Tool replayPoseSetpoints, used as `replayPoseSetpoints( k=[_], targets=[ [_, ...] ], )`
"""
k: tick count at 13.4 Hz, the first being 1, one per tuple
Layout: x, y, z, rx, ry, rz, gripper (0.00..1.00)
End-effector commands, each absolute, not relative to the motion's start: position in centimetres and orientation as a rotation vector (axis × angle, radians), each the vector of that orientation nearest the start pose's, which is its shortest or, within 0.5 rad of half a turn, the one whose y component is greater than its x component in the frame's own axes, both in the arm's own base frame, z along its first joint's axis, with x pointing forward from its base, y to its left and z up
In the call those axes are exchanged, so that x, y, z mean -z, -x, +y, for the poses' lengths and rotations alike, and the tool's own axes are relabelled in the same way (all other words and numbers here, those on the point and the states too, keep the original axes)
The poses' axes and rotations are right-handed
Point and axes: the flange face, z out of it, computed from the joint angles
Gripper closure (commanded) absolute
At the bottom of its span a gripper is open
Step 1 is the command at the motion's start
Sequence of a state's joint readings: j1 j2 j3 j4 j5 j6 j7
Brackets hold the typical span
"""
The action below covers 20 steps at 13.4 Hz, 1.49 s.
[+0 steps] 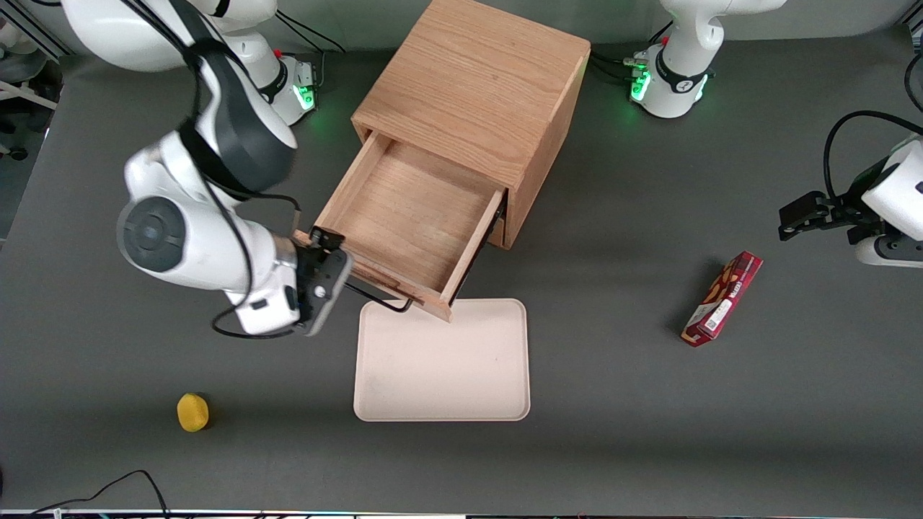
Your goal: Open upper drawer
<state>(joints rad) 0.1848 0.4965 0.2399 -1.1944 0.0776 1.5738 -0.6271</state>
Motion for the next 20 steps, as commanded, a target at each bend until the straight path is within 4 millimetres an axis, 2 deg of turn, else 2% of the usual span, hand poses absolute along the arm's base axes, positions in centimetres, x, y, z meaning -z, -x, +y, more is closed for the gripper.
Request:
replayPoseSetpoints(
  k=[1,3,5,6,7,8,10,12,13,15,17,18,20],
  targets=[
    [-53.1,-61.3,22.3,-0.124,2.599,-1.394,0.0],
    [-54.9,-59.5,19.1,-0.102,2.662,-1.35,0.0],
    [-56.8,-58.8,16.5,-0.045,2.722,-1.28,0.0],
    [-57.6,-58.1,15.8,-0.038,2.776,-1.188,0.0],
    [-58.2,-57.7,14.1,-0.041,2.862,-0.993,0.0],
    [-58.9,-57.6,12.2,-0.037,2.907,-0.884,0.0],
    [-60.2,-57.1,10.8,-0.016,2.983,-0.888,0.0],
    [-61.5,-56.0,7.2,-0.051,3.015,-0.795,0.0],
    [-62.1,-55.6,6.5,-0.046,3.027,-0.773,0.0],
    [-62.3,-55.7,3.7,-0.032,3.043,-0.691,0.0],
    [-62.2,-54.5,3.9,0.006,3.074,-0.631,0.0],
    [-61.7,-53.2,4.4,0.047,3.108,-0.531,0.0],
    [-60.8,-51.4,6.0,0.104,3.131,-0.475,0.0]
  ],
)
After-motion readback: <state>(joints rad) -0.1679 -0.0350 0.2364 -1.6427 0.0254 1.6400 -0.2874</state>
